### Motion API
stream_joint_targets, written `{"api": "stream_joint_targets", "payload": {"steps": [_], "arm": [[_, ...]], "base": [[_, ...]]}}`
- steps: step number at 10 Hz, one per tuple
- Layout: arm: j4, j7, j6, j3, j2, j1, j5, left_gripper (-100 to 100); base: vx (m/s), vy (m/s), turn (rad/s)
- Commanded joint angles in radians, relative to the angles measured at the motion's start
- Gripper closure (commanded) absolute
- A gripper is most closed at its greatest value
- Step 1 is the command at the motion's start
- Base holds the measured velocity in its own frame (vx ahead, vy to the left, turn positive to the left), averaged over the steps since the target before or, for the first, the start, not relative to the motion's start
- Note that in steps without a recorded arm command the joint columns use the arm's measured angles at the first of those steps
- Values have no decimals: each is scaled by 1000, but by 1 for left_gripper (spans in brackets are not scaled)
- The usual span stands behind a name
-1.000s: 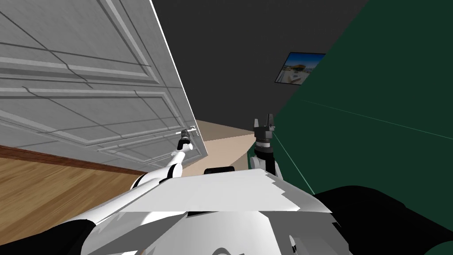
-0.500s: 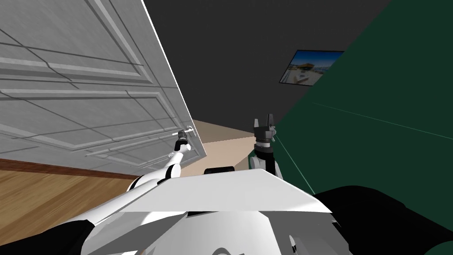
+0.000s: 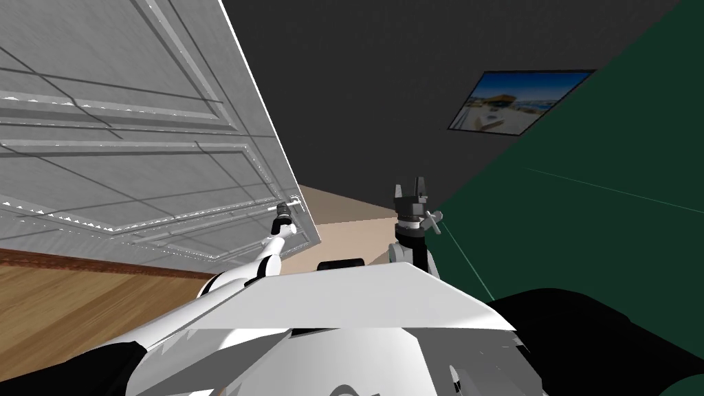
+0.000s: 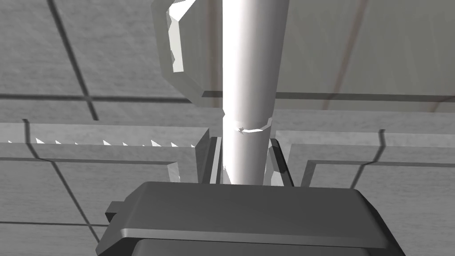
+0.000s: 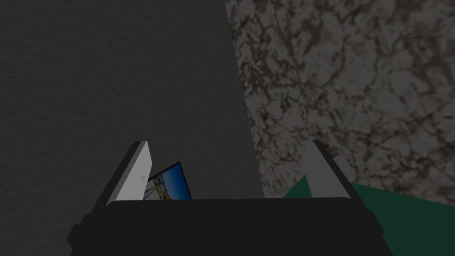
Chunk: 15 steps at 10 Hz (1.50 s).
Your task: Push the door open
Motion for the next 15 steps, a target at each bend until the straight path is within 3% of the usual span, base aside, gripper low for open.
{"api": "stream_joint_targets", "payload": {"steps": [1,11,15], "arm": [[-8,-3,1,1,0,-3,0,100],[-23,-13,9,2,-13,3,2,100],[-23,-31,5,48,4,9,17,100]], "base": [[207,-33,188],[182,-54,158],[170,-39,50]]}}
